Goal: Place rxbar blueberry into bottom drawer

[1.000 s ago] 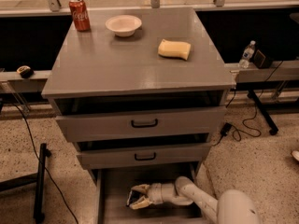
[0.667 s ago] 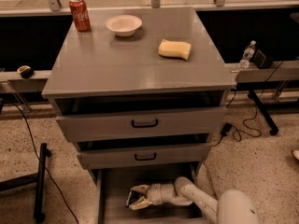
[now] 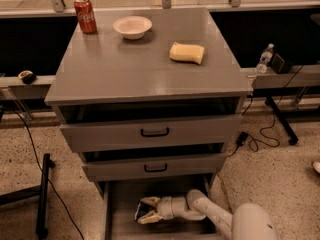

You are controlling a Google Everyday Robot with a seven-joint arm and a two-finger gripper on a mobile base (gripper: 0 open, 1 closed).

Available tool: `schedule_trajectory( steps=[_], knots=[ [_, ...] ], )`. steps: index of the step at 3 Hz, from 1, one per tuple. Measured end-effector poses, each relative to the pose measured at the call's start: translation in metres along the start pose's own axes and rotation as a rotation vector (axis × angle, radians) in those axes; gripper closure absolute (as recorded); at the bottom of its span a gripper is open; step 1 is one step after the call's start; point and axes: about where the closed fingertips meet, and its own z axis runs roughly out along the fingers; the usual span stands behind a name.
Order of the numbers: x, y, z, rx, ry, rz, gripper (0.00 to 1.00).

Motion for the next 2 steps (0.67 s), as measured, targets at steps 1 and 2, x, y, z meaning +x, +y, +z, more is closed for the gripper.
schedule_trajectory(
  steps=[1,2],
  knots=[
    [-0.004,0.004,0.003,-0.012,0.010,-0.007,0.00],
    [-0.020,-0.009,-0.031,0.061,0.068,-0.030,0.00]
  ],
)
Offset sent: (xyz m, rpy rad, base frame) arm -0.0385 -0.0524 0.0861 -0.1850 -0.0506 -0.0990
